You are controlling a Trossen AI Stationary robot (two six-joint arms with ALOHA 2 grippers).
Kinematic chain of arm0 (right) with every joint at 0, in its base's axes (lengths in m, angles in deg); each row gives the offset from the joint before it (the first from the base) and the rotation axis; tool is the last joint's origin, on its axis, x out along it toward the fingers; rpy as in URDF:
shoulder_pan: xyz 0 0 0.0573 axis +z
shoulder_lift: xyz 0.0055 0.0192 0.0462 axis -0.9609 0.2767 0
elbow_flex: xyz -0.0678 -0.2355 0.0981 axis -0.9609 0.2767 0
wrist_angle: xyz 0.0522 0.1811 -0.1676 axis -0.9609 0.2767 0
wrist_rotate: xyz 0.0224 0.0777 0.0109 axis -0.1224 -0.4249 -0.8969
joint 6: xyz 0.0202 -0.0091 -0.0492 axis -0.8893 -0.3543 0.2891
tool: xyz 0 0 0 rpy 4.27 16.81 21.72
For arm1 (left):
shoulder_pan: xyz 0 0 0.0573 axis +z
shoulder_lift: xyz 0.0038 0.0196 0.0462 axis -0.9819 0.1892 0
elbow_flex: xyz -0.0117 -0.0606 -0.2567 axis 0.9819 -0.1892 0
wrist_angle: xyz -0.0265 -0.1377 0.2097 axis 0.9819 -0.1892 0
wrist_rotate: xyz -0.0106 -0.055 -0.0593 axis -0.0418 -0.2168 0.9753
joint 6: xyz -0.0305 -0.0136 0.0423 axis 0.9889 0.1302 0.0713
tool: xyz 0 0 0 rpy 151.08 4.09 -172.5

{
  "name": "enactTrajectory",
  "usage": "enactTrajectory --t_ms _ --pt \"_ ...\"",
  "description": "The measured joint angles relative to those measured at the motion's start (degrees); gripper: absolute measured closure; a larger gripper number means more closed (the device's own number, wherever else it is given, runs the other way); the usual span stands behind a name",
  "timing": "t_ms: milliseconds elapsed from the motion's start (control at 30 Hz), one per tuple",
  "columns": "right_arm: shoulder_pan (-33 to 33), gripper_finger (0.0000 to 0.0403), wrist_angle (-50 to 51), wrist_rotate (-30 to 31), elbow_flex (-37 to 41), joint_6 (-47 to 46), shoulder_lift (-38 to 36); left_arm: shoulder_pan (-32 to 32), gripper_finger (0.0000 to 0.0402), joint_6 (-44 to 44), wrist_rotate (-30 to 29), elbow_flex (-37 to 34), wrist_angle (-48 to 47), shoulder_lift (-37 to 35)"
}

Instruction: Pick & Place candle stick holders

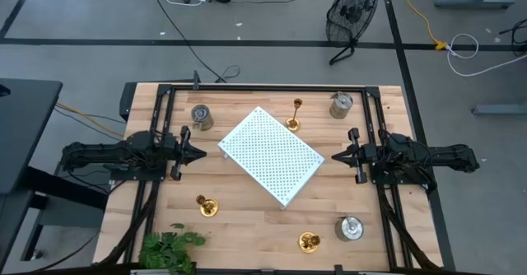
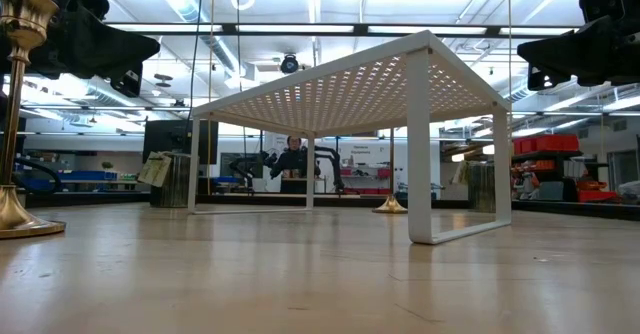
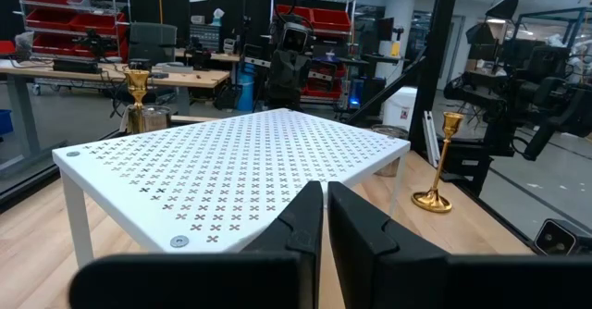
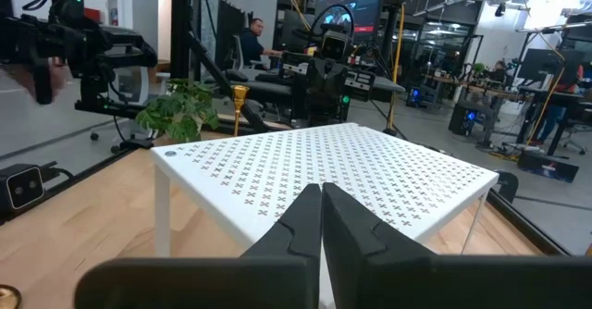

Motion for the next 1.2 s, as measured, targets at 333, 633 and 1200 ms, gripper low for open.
enactTrajectory --t_ms 333,633,1200 --pt "0.0 0.0385 0.0 0.0 0.0 0.0 0.0 0.0 0.0376 0.0 0.0 0.0 0.0 0.0" --pt "0.0 0.0385 0.0 0.0 0.0 0.0 0.0 0.0 0.0376 0.0 0.0 0.0 0.0 0.0" --pt "0.0 0.0385 0.0 0.0 0.0 2.1 0.0 0.0 0.0376 0.0 0.0 0.0 0.0 0.0"
